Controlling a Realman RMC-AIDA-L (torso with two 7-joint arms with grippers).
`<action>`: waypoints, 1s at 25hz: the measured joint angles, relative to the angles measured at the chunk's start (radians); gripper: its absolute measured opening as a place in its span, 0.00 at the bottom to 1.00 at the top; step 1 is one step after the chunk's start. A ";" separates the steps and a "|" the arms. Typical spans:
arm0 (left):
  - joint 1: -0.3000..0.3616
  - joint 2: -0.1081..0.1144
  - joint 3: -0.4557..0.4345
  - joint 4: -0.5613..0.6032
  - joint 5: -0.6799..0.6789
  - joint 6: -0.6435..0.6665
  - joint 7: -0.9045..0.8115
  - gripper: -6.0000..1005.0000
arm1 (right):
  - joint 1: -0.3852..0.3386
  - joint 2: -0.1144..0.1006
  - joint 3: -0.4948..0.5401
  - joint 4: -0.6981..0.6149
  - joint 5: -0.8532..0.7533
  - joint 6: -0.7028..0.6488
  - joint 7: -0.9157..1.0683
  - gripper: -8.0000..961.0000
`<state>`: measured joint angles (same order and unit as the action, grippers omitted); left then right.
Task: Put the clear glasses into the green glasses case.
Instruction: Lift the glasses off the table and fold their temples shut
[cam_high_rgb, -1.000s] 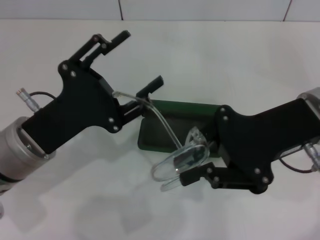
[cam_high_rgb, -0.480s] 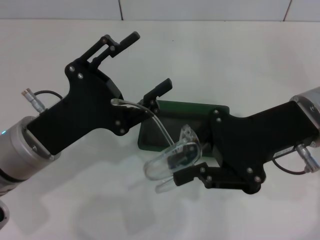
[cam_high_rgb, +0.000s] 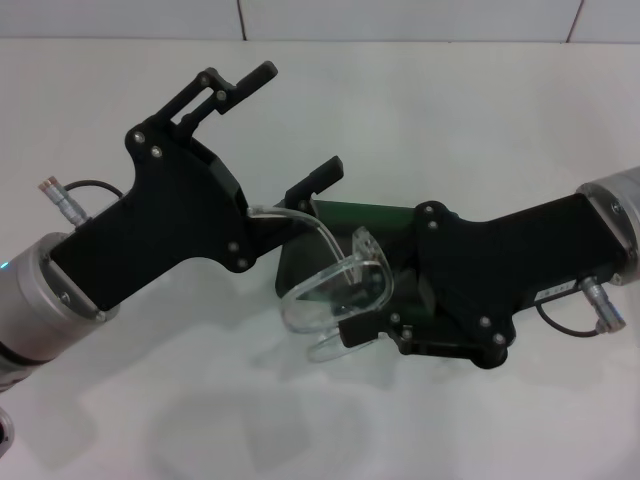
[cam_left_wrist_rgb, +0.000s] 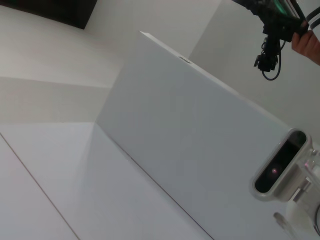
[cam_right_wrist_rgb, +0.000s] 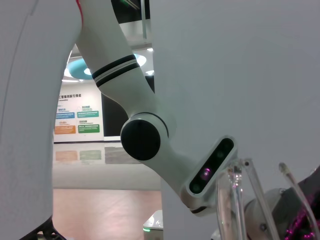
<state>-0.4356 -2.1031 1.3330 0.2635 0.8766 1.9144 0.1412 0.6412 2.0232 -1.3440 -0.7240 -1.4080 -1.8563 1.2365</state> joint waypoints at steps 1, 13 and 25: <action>0.000 0.000 0.000 0.000 0.000 0.000 0.000 0.70 | 0.000 0.000 0.001 0.000 0.000 0.002 0.001 0.17; -0.006 0.002 0.000 -0.002 0.003 -0.001 0.000 0.70 | 0.008 -0.002 0.002 0.000 0.000 0.042 0.024 0.18; -0.010 0.005 -0.011 -0.002 -0.015 -0.045 0.004 0.70 | 0.011 -0.006 0.003 -0.013 -0.002 -0.013 0.025 0.18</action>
<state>-0.4458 -2.0983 1.3218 0.2612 0.8612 1.8695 0.1449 0.6518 2.0171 -1.3411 -0.7371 -1.4098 -1.8696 1.2613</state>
